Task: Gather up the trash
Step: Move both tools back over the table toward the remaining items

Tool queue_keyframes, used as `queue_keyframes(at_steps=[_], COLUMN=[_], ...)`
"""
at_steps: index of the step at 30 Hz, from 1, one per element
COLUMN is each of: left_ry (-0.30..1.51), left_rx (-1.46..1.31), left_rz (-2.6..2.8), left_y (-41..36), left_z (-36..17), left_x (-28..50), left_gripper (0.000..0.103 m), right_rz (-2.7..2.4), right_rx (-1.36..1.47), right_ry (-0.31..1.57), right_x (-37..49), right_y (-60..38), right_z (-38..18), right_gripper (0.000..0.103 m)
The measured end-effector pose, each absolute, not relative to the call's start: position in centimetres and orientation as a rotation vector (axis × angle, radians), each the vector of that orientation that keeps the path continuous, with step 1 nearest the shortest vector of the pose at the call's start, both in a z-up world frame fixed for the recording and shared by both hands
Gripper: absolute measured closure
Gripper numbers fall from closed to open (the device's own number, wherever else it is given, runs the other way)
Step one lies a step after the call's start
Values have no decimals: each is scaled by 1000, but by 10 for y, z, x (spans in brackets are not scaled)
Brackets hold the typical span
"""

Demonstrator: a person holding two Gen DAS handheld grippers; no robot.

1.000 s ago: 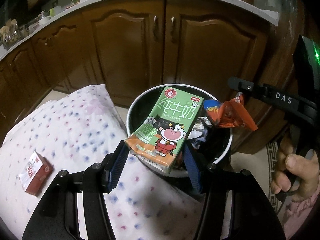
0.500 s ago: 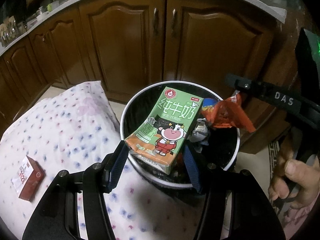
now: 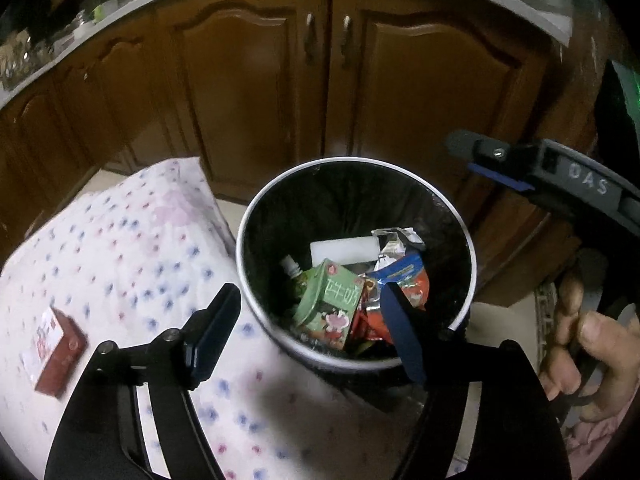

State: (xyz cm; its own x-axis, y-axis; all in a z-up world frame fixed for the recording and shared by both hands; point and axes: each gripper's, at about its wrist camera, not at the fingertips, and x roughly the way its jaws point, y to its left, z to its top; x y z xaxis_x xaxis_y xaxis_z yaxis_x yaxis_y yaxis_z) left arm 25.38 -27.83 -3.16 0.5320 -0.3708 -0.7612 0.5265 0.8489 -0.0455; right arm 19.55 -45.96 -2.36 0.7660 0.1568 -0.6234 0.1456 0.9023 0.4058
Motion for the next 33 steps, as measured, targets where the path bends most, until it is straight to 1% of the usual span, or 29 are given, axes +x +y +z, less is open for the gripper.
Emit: queue_keyframes(at_steps=[2,3,5,6,10,13,23,33], left_ry=[853,847,845,843,853,853,830,817], left_rx=[168,148,119,102,43,22,-50,-97], left_rz=[-535,-527,-515,-503,-444,-386,-201,-32], left_y=[-266,-257,-240,-228,-179,-141,-25,67], left_z=[-31,-30,-31,-33,-41,-48,-51,-55], left_x=[250,246,238,232,214,200,163,144], left_gripper=[29,29,29,29,29,29,29,29], right_rz=[3,1,0,6,49,87,254,386], right_rx=[472,477,481,485,488,484,488,438], right_ry=[689,681,664,654,623,629,748,867], right_x=[190,186,178,173,156,148,148,162], right_y=[-460,-459,-453,-449,-424,-399,-300,-214], right_z=[-19,-16,-11,-9,-3,-4,-31,-50], right_gripper=[53,50,41,34,27,25,25,25])
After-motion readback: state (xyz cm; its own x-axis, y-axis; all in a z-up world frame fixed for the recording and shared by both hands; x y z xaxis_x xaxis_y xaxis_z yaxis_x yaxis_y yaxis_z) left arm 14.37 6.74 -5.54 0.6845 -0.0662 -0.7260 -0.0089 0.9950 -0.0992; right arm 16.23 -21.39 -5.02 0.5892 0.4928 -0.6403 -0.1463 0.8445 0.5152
